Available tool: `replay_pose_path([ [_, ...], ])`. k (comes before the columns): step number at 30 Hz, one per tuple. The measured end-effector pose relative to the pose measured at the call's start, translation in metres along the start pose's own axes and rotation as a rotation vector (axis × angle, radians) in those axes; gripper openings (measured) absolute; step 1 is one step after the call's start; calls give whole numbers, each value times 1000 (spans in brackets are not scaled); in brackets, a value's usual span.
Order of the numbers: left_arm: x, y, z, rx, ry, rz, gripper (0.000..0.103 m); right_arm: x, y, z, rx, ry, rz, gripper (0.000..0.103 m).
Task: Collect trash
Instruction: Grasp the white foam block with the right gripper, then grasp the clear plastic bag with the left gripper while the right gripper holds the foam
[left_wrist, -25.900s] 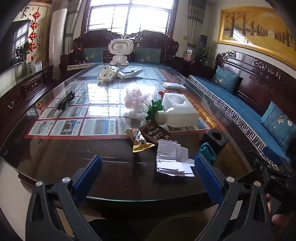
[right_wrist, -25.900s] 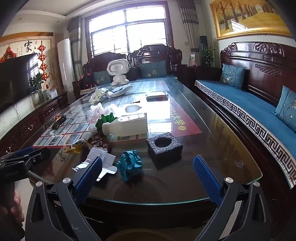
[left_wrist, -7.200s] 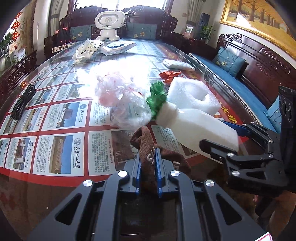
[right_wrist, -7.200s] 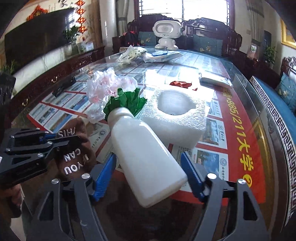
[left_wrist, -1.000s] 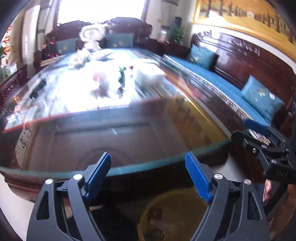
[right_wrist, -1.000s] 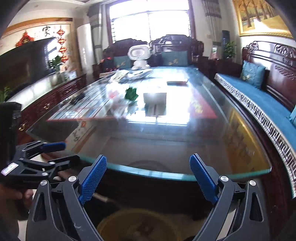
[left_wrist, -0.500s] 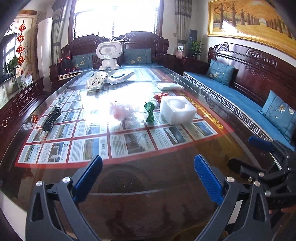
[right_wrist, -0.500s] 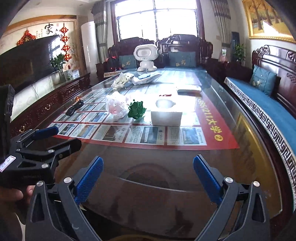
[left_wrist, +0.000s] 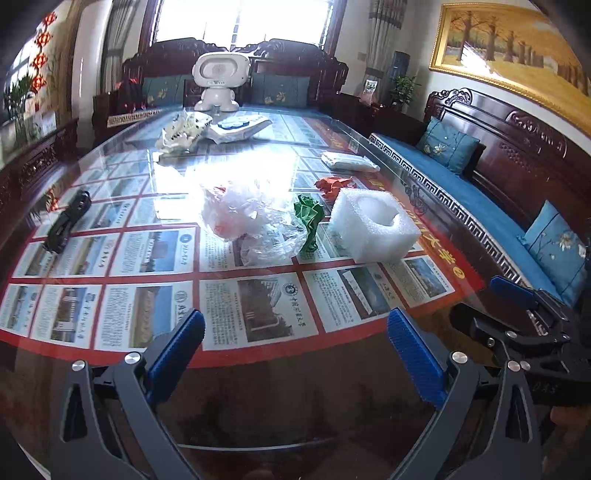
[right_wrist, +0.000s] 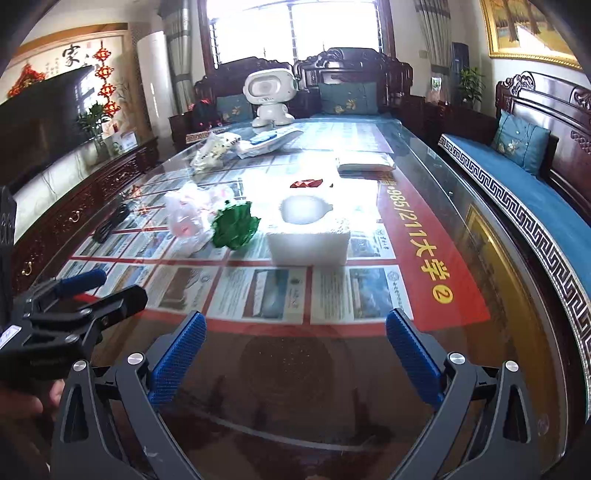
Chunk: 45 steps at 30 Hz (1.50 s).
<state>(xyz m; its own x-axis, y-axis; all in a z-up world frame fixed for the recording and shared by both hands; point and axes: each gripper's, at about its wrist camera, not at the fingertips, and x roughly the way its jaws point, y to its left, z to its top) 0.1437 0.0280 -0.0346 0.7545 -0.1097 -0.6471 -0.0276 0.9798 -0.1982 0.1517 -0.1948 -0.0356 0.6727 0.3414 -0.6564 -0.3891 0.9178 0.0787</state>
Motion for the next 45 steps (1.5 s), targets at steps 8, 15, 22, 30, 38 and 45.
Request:
replay_pose_path([
  [8,26,20,17,-54,2,46,99,38,1,27,-27,62,5,94],
  [15,48,30,32,-60,23,90,99,89,1,54,-29,132,-39,94],
  [22,59,33,35,-53,34,87,99,128,3,62,-51,195,-96,94],
  [30,61,39,44,-65,18,98,99,147,-7,67,-38,200,-96,80],
  [38,68,48,58,-110,5,98,99,136,-6,64,-39,160,-64,80],
  [45,87,53,77,-112,2,142,99,123,0,67,-44,122,-59,80],
])
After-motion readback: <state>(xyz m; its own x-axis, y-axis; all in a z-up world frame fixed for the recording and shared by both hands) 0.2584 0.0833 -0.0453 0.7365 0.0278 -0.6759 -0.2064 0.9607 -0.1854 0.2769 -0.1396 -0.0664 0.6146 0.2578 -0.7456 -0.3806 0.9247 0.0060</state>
